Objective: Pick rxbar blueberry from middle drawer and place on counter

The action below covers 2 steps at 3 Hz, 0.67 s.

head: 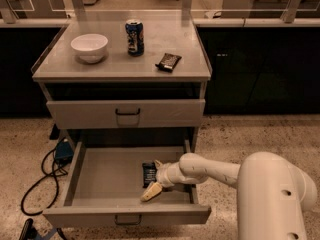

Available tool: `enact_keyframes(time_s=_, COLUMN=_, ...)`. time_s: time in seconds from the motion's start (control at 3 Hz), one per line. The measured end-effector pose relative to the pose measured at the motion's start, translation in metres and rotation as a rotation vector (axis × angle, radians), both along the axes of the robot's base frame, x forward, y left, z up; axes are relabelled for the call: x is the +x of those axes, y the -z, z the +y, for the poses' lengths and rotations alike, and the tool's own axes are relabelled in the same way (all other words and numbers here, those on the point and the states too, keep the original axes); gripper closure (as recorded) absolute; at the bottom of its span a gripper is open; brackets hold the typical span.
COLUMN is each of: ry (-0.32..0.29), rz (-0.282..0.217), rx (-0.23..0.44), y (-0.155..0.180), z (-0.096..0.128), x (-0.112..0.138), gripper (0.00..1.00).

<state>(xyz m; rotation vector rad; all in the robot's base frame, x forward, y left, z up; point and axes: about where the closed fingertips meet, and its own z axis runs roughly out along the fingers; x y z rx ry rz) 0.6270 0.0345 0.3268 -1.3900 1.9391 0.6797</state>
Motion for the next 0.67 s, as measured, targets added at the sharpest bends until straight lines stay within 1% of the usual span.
enact_keyframes(time_s=0.33, ry=0.000, rz=0.000, rx=0.000, y=0.0001, z=0.0001, x=-0.0001, gripper=0.00)
enact_keyframes(time_s=0.67, ry=0.000, rz=0.000, rx=0.000, y=0.0001, z=0.0001, x=-0.0001, gripper=0.19)
